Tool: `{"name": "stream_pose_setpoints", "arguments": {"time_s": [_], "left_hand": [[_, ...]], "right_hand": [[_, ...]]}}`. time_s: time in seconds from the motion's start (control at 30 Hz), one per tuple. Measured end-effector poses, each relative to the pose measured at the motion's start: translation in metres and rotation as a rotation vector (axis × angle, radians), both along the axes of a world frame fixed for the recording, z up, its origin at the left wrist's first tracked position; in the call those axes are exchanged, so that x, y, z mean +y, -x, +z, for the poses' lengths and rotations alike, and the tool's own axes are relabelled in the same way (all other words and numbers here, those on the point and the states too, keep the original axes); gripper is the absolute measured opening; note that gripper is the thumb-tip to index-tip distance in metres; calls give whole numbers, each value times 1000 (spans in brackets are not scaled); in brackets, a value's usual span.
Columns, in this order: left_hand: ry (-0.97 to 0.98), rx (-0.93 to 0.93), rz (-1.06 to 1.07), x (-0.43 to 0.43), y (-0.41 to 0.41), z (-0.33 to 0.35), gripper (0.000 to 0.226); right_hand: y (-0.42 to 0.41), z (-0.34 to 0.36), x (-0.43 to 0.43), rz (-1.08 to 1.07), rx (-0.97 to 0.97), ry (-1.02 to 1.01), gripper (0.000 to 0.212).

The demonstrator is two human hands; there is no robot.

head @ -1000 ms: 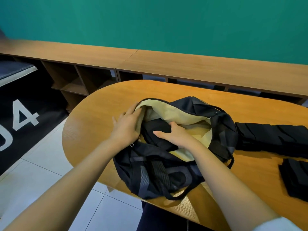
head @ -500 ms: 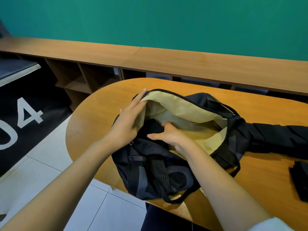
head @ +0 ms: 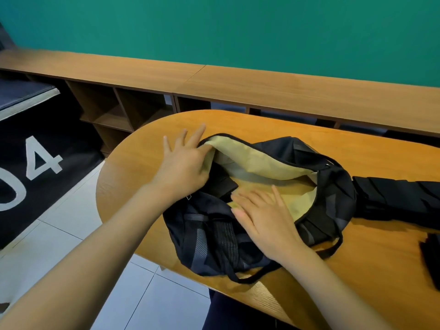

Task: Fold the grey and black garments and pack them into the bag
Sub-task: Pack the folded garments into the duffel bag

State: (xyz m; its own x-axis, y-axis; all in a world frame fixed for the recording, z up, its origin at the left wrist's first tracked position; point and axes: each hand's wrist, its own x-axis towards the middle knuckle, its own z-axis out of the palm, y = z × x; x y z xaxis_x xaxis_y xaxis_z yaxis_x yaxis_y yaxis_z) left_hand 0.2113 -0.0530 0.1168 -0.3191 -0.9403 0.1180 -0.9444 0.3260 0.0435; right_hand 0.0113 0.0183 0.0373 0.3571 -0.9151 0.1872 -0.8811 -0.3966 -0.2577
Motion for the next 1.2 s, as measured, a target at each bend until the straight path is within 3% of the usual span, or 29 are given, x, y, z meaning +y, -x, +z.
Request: {"name": "stream_pose_setpoints", "arguments": {"time_s": [0.07, 0.13, 0.27, 0.43, 0.57, 0.73, 0.87, 1.07, 1.13, 1.2], "left_hand": [[101, -81, -181, -4, 17, -4, 38], [98, -241, -348, -13, 31, -15, 39], [-121, -475, -310, -33, 37, -44, 68], [-216, -566, -277, -38, 22, -55, 65], [-244, -510, -268, -35, -10, -54, 55], [-26, -458, -268, -25, -10, -70, 60], [86, -453, -124, -20, -4, -81, 55], [0, -328, -70, -20, 6, -79, 55], [-13, -276, -46, -17, 10, -72, 54], [-10, -200, -11, -12, 15, -67, 51]], "right_hand": [[17, -18, 8, 17, 139, -23, 71], [24, -32, 10, 10, 229, -68, 68], [27, -48, 13, -9, 274, -72, 66], [26, -56, 16, -41, 271, -27, 64], [27, -61, 16, -66, 269, 10, 63], [28, -65, 15, -71, 256, 4, 58], [29, -63, 17, -81, 265, -11, 59], [37, -53, 9, -27, 270, -122, 68], [46, -43, 6, 34, 203, -164, 76], [57, -27, 9, 76, 87, -162, 72]]}}
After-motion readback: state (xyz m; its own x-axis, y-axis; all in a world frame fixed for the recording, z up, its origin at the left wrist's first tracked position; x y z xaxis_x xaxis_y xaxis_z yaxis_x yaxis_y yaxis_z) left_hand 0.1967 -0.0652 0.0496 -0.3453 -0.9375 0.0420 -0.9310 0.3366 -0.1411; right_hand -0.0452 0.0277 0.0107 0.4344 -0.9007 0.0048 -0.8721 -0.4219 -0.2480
